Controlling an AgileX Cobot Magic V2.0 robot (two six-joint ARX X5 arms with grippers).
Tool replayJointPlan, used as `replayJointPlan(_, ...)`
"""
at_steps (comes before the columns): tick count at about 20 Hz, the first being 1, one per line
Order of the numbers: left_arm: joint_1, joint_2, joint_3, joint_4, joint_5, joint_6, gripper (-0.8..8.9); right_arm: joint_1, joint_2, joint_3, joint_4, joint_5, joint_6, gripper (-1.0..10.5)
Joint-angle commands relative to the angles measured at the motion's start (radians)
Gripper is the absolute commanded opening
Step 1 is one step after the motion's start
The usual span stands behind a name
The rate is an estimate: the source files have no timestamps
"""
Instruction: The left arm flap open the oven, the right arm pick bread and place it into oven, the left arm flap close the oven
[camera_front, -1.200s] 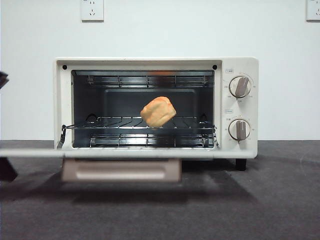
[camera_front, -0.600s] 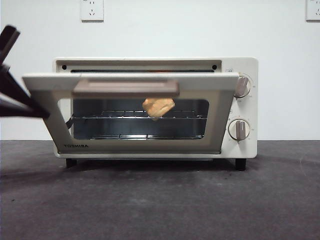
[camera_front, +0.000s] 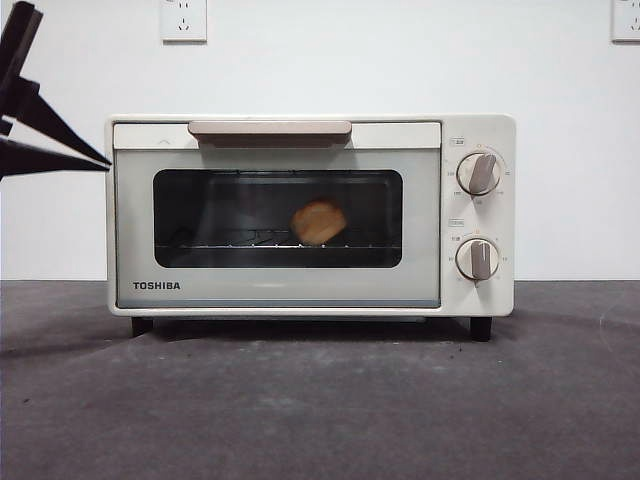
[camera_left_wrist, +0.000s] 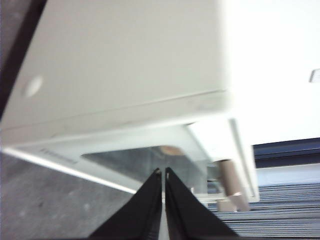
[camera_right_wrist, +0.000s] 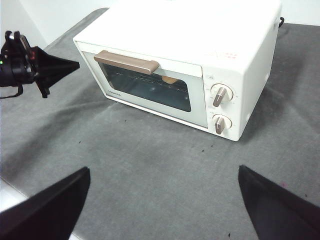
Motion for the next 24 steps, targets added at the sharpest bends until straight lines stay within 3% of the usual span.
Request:
replayJointPlan(1, -0.001, 0.003, 0.039, 0.012, 0.039, 0.002, 0.15, 0.008, 0.005, 0.016, 0.017, 0.005, 0.007, 4.7)
replayJointPlan(6, -0.008, 0.003, 0.135, -0.093, 0.118, 0.105, 0.15, 0.008, 0.005, 0.016, 0.018, 0.005, 0.006, 4.7)
replayJointPlan(9, -0.026, 0.001, 0.219, -0.224, 0.127, 0.224, 0.15, 0.008, 0.005, 0.016, 0.024, 0.005, 0.006, 4.7)
replayJointPlan(13, -0.066, -0.006, 0.330, -0.439, 0.124, 0.452, 0.15, 0.008, 0.005, 0.016, 0.034, 0.005, 0.006, 4.7)
replayJointPlan(17, -0.115, -0.036, 0.398, -0.631, 0.088, 0.685, 0.16, 0.008, 0.005, 0.016, 0.037, 0.005, 0.006, 4.7)
replayJointPlan(24, -0.191, -0.169, 0.413, -0.797, -0.036, 0.900, 0.15, 0.008, 0.005, 0.016, 0.070, 0.005, 0.006, 4.7)
